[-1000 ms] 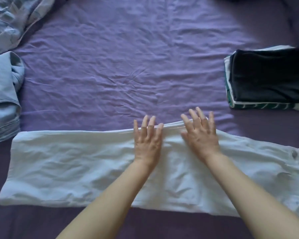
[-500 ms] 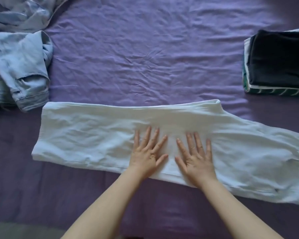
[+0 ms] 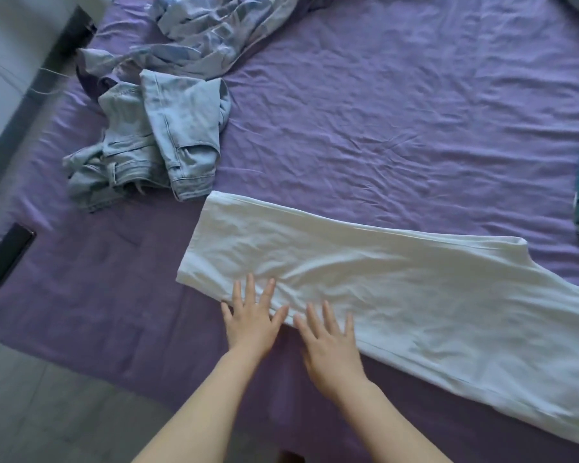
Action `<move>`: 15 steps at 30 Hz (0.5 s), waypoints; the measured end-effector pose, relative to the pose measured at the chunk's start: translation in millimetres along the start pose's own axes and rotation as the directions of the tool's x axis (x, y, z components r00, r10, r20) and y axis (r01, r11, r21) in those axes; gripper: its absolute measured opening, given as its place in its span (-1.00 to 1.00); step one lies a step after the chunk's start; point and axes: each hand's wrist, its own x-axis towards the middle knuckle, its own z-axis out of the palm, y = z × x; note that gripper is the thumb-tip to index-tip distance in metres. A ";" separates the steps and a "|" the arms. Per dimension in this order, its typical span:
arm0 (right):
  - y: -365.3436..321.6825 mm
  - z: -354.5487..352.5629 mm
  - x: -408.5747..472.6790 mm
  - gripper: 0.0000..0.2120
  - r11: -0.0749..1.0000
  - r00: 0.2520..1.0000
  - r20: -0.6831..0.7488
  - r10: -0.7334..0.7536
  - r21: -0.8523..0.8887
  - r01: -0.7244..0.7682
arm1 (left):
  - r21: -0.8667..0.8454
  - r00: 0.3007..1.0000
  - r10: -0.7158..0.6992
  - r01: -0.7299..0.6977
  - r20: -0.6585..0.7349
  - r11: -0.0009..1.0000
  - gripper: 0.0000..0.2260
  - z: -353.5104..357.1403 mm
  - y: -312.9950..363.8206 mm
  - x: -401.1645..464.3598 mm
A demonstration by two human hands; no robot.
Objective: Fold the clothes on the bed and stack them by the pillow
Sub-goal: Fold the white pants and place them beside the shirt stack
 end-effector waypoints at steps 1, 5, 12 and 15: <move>-16.0 -1.4 6.4 -0.27 1.000 1.000 0.028 -0.004 0.009 0.004 | -0.066 0.999 0.006 -0.010 -0.052 0.998 -0.47 1.4 -3.4 0.5; -57.1 -1.9 24.1 -0.25 0.998 0.997 0.064 0.031 0.058 -0.035 | -0.551 0.908 -0.302 0.098 -0.292 0.829 -0.42 -2.6 -24.8 5.2; -97.2 -18.5 59.2 -0.26 0.987 0.984 0.177 0.022 0.154 -0.049 | -0.949 0.636 -0.753 0.311 0.168 0.051 -0.19 -36.3 -70.6 59.0; -102.2 -21.2 65.4 -0.28 0.973 0.977 0.208 0.047 0.212 -0.092 | -0.934 0.630 -0.696 0.306 0.345 -0.186 -0.24 -38.6 -88.1 67.3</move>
